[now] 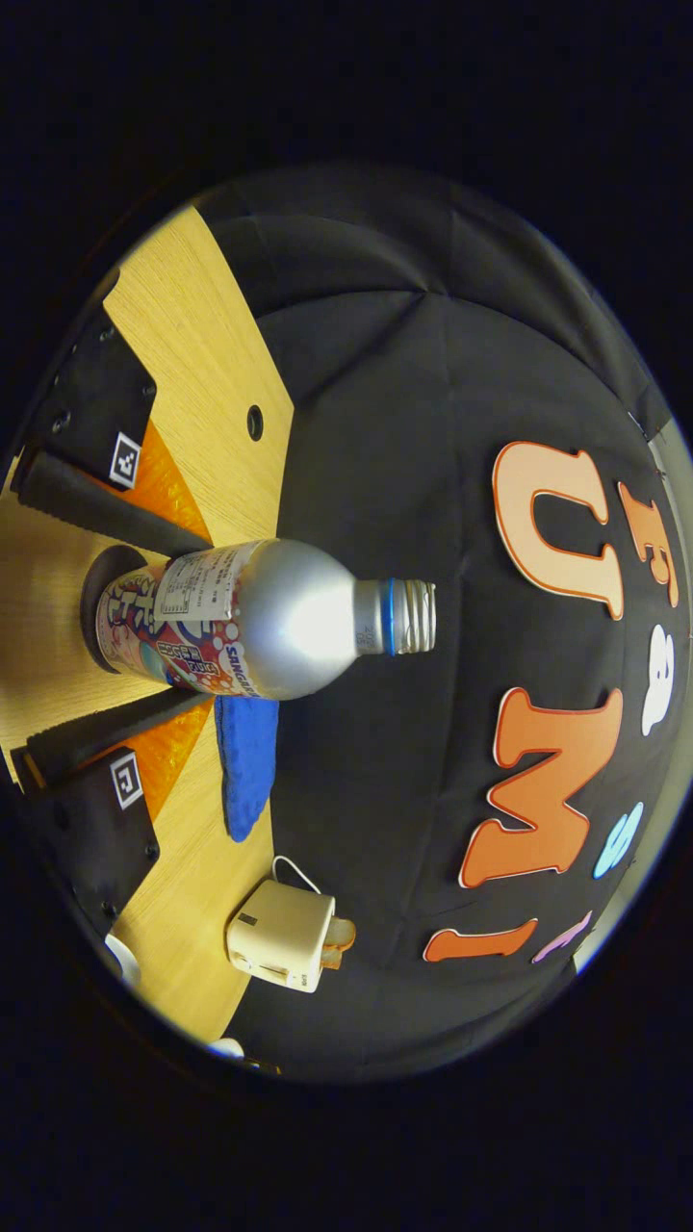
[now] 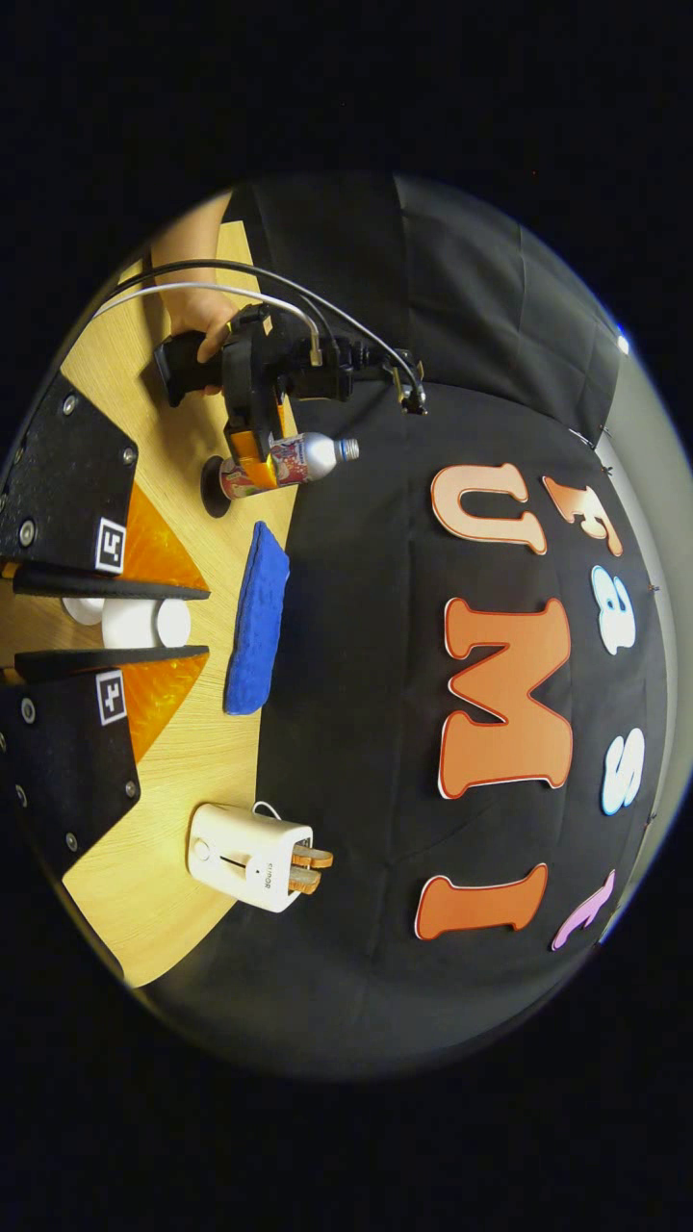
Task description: Open the teacup lid with one hand, grasp the water bottle and pour water into the teacup with the other hand; after pouring, place the water bottle on the coaster and then close the teacup lid.
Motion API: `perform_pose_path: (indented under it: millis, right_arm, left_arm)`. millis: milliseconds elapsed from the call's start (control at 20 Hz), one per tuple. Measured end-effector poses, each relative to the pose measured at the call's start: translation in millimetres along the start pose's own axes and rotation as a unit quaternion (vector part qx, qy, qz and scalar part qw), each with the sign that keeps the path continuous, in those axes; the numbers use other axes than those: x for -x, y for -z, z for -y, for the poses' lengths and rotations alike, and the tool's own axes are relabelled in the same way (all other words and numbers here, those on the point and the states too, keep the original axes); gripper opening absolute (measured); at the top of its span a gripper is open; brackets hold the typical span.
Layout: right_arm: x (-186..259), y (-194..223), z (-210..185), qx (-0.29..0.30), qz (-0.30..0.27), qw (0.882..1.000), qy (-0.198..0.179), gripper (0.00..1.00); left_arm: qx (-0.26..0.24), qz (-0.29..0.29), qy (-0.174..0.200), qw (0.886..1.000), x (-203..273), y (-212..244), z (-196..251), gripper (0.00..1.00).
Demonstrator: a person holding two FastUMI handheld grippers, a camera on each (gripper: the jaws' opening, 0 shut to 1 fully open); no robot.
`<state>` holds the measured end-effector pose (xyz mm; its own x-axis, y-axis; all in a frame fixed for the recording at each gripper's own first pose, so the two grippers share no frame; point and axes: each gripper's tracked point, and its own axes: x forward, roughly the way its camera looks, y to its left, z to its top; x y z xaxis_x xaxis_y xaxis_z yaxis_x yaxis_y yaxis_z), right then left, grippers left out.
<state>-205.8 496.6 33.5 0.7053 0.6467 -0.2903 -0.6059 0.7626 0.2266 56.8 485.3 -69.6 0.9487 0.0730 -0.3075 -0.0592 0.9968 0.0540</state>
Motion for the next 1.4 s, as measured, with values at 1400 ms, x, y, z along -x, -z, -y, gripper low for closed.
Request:
perform_pose_path:
  millis: [1400]
  right_arm:
    - [-31, 82, -48, -0.015, -0.068, 0.996, -0.05, 0.23]
  left_arm:
    - [-0.011, -0.021, 0.005, 1.0, 59, 8, -3, 0.97]
